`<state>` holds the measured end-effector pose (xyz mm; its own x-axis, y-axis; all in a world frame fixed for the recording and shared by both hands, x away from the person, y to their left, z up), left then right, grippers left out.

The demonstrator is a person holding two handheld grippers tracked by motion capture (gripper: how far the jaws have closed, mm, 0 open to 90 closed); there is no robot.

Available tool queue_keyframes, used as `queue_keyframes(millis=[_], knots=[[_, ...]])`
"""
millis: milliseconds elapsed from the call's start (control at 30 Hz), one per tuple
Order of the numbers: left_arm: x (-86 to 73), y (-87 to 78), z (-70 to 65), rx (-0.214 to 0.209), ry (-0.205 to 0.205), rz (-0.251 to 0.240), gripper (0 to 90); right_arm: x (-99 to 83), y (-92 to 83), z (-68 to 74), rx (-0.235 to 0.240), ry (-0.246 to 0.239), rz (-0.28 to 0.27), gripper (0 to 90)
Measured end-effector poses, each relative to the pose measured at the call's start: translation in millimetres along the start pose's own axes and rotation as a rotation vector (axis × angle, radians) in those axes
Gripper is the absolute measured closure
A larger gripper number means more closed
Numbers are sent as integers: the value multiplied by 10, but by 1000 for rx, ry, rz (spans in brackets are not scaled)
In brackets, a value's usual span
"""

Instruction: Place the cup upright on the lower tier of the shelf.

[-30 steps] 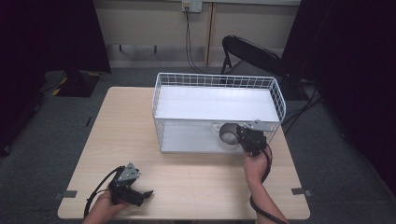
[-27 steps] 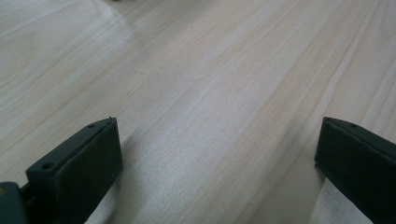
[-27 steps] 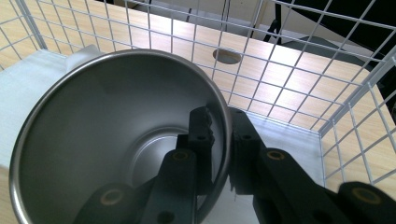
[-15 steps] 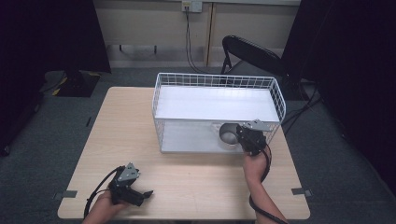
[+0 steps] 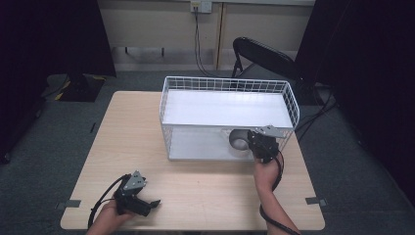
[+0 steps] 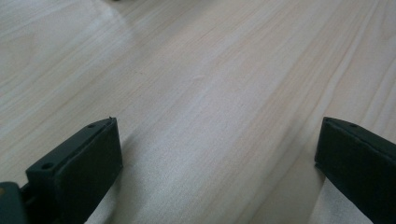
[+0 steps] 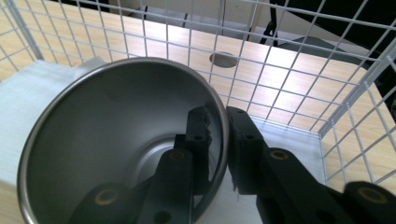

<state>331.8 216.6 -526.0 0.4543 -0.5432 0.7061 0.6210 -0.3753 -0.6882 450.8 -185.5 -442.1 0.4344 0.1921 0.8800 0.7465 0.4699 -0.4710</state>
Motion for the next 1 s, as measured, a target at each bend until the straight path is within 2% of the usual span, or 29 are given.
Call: queue_keyframes(millis=[100, 300, 567, 733, 833, 1000], knots=[[0, 0, 0, 0, 0, 0, 0, 15, -9, -2, -16, 8, -12, 695], [0, 0, 0, 0, 1, 0, 0, -4, -25, -62, -19, 32, -13, 647], [0, 0, 0, 0, 0, 0, 0, 69, -60, -28, -12, 7, -4, 547], [0, 0, 0, 0, 0, 0, 0, 82, -99, -15, 18, 17, 6, 457], [0, 0, 0, 0, 0, 0, 0, 93, -148, -18, 42, 46, 1, 398], [0, 0, 0, 0, 0, 0, 0, 105, -228, 1, 76, 59, -1, 334]])
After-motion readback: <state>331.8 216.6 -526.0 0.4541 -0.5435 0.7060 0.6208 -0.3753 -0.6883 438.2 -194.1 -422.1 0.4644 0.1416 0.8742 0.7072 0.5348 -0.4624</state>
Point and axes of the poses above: each handheld gripper's, and its own axes: y roughly forward along the jaws, x roughly out of its top, z roughly to its left, the point moved 3 cm from there along y, roughly forward along the jaws, and after that the axes turned 15 degrees about x, right-handed, at the moved point
